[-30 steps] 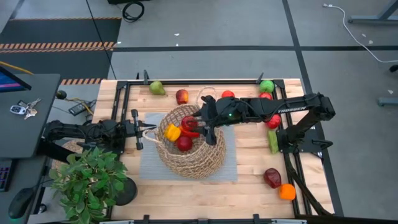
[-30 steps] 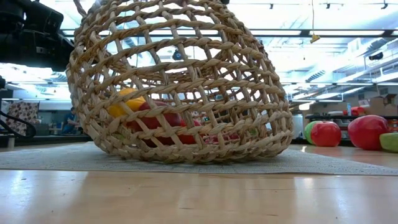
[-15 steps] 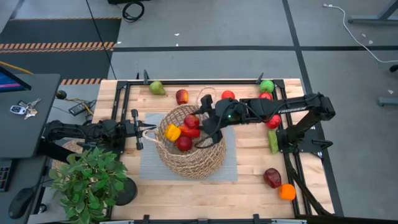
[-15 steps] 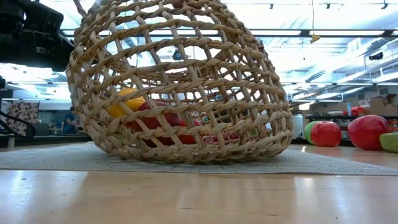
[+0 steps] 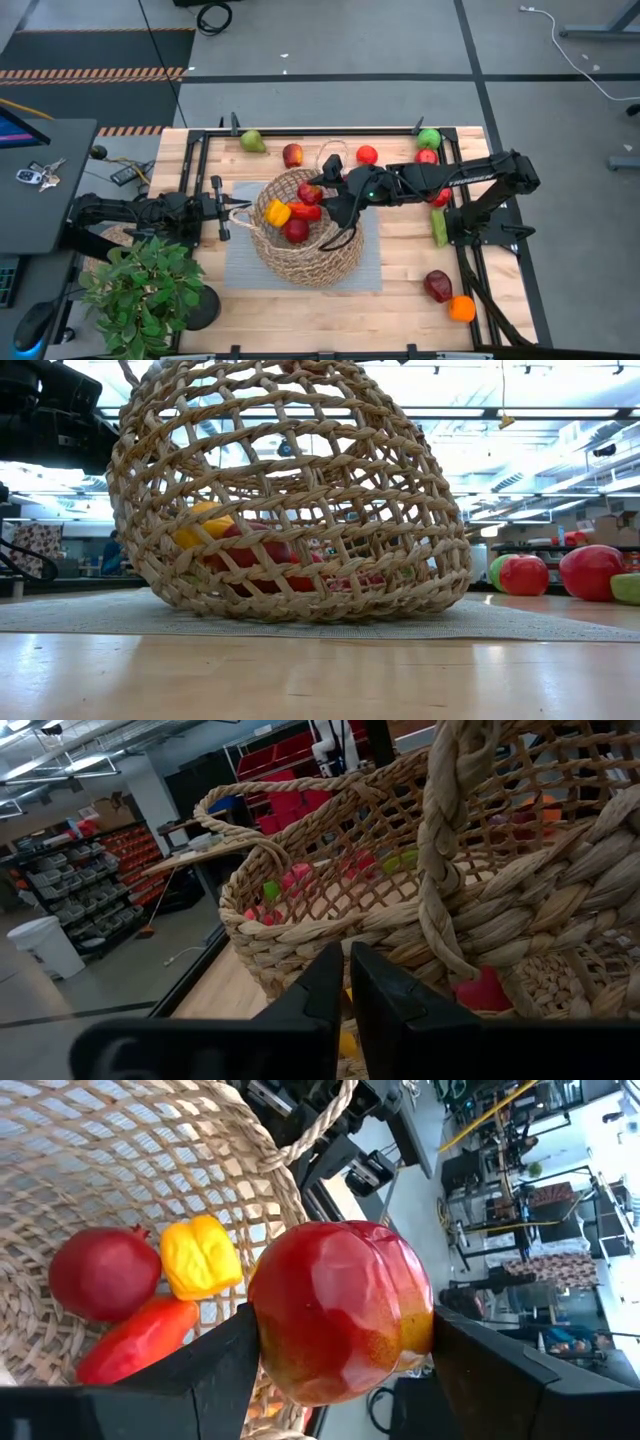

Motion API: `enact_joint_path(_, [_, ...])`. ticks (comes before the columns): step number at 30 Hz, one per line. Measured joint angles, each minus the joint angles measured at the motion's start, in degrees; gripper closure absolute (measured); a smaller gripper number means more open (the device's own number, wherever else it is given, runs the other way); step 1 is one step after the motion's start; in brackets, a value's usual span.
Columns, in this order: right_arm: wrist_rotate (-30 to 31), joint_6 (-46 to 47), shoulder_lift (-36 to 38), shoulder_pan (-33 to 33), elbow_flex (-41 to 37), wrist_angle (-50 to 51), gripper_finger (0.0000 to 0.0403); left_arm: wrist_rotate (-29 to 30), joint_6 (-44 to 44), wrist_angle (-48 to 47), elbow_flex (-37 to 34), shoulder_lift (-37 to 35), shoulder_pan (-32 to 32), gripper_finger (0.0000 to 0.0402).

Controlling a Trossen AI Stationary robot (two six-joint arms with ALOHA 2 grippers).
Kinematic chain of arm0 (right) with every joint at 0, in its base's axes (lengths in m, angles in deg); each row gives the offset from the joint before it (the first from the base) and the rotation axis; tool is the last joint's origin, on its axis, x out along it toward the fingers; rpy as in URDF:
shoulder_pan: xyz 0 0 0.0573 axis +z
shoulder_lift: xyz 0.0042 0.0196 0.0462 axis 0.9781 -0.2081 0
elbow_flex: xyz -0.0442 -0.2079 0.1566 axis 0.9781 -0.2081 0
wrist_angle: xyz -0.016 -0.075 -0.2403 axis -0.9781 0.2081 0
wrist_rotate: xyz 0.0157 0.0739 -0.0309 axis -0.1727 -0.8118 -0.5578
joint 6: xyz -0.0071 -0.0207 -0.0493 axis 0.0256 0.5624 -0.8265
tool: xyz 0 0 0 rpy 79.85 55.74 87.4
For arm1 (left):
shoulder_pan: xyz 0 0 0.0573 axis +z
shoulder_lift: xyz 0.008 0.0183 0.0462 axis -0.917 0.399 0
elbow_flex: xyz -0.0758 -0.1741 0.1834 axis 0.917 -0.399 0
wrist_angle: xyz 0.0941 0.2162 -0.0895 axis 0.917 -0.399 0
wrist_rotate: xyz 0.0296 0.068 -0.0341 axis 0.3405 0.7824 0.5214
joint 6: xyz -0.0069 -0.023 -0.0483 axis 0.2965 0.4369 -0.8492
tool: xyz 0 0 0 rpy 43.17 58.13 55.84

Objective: Build produce basket
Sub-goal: Put the red apple into the brown basket

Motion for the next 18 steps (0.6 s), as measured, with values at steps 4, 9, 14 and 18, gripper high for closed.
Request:
enact_joint_path(4, [0.0, 4.4, 0.0, 0.0, 0.0, -0.1, 0.0123, 0.0, 0.0, 0.0, 0.0, 0.0, 0.0, 0.0366])
enact_joint_path(9, [-0.2, 22.7, 0.0, -0.7, 0.0, -1.4, 0.0123, 0.0, 0.0, 0.0, 0.0, 0.0, 0.0, 0.037])
enact_joint_path(14, [-0.2, 46.1, 0.0, -1.4, 0.0, -3.4, 0.0123, 0.0, 0.0, 0.0, 0.0, 0.0, 0.0, 0.0374])
enact_joint_path(18, [-0.2, 67.3, 0.0, -1.4, 0.0, -3.6, 0.0123, 0.0, 0.0, 0.0, 0.0, 0.0, 0.0, 0.037])
